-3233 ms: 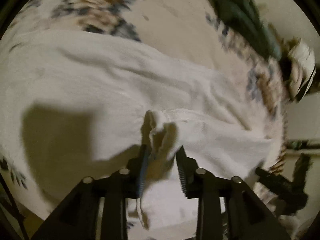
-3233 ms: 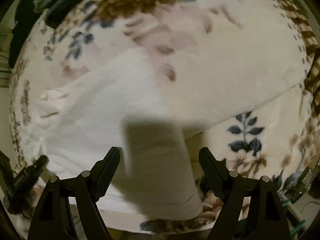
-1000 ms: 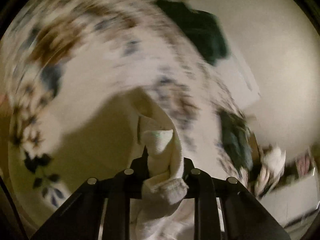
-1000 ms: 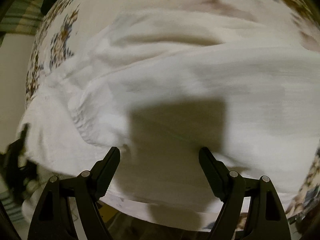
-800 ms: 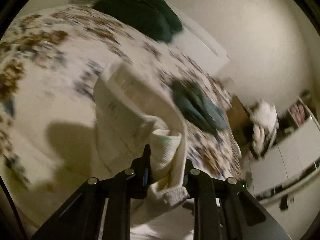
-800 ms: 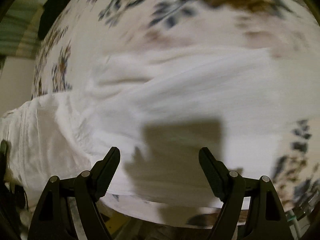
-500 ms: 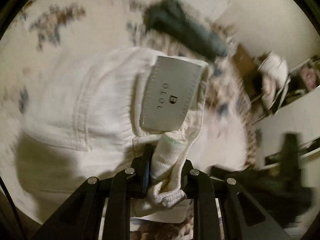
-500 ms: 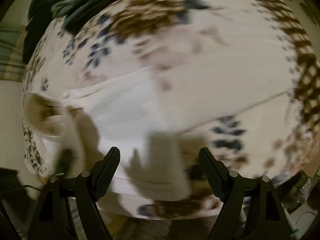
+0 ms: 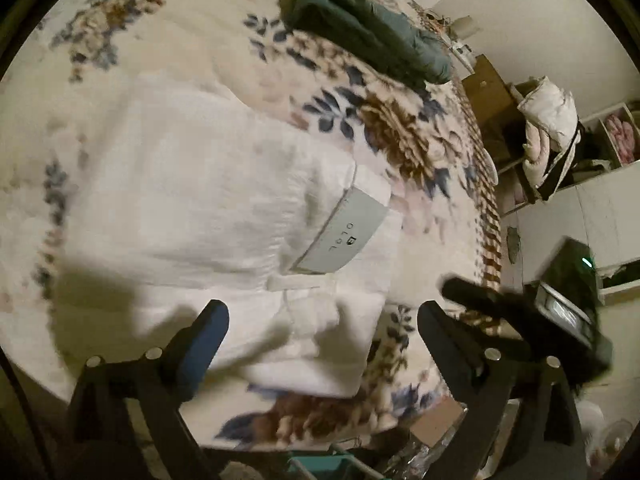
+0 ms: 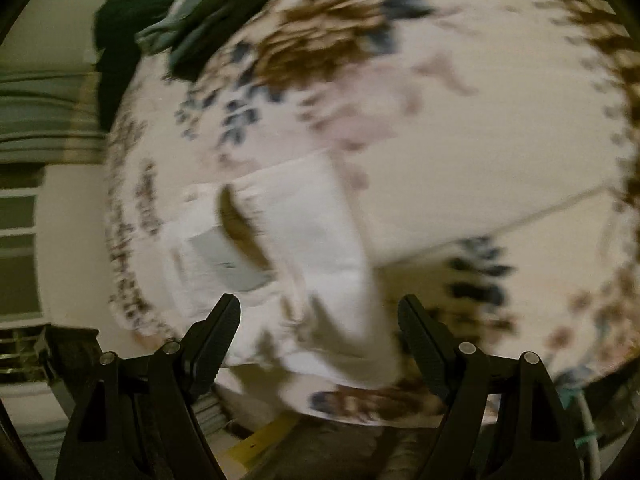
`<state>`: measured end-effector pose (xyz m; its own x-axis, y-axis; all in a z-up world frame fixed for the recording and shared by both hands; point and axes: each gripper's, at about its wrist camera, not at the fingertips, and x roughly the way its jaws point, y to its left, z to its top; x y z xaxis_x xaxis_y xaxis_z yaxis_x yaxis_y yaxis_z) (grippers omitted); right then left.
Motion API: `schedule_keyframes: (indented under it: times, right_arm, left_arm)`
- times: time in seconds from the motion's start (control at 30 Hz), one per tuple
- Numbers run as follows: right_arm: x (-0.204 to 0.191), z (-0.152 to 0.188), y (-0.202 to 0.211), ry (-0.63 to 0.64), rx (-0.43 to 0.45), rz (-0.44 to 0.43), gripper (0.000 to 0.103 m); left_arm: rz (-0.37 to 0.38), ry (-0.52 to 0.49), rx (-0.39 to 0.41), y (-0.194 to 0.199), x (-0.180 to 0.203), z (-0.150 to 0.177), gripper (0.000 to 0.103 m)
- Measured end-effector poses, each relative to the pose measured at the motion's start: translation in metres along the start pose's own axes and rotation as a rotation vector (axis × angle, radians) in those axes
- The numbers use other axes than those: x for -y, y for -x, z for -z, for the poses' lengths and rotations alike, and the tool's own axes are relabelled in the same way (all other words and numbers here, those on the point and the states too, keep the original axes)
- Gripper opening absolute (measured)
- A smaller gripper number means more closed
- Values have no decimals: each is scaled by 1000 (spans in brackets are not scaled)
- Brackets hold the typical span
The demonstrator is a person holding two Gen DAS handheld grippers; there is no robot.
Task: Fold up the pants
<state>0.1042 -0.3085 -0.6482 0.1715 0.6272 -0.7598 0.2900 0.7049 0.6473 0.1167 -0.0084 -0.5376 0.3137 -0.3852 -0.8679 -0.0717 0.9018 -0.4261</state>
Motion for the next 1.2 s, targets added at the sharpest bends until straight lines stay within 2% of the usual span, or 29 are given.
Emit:
schedule_keyframes:
  times: [0.1,0.17,0.23,0.3,0.33,0.37,0.4,0.43,0.5,0.63,0.73,0.87,0.93,0.97,1.03,1.07,1.1,1.13,1.2]
  right_arm:
    - [-19,-5,-32,31,-47,-58,83]
    - [-29,-7,-58,52,-74,-85,83]
    - [-39,-11,-89,69,-104,-121,83]
    - [-49,-16,-119,100,-95,-62,85]
    - [-52,-17,-127,106,-84,-56,78]
    - [-55,-15,-129,100,-54,-66,65]
    - [-58,-13,-128,99,-40,-67,40]
    - [-62,-10,-126,108,-35,-58,29]
    - [-69,1,-112,120,-10,-29,17]
    - [-72,20,-59,114,74,25,14]
    - [-51,26,-10,48,137,62,14]
    - [7,23,36,-44,192,139,14]
    - [34,8,33,-66,138,153,18]
    - [50,1,26,-94,88,150,23]
    - [74,-9,14,-163,21,128,49]
    - [81,-12,15,-179,27,121,56]
    - [86,-15,21,-189,59,96,69]
    - [88,-17,27,-194,93,51,77]
    - [93,-23,30,-209,121,16,82]
  left_arm:
    - [-69,33,52,30,-24,-4,96]
    - [-147,42,90,44,-45,-6,96]
    - [-232,48,88,46,-70,-8,96]
    - [-301,82,71,43,-97,-8,96]
    - [-317,108,66,43,-109,-8,96]
    - [-326,127,65,44,-117,-8,96]
    - [-330,142,70,47,-124,-8,96]
    - [-334,150,79,48,-128,-9,96]
    - [-344,139,95,49,-127,-11,96]
    - [-381,65,102,46,-117,-18,96]
    - [-340,52,107,43,-110,-28,96]
    - [-254,20,99,31,-89,-49,96]
    - [-218,-5,75,18,-78,-60,96]
    - [-197,-24,51,5,-69,-69,96]
    - [-163,-58,12,-16,-58,-82,96]
    - [-146,-72,-15,-29,-53,-91,96]
    - [-117,-81,-40,-43,-48,-100,96]
    - [-107,-91,-59,-54,-45,-107,96]
    - [-97,-109,-99,-80,-41,-123,96]
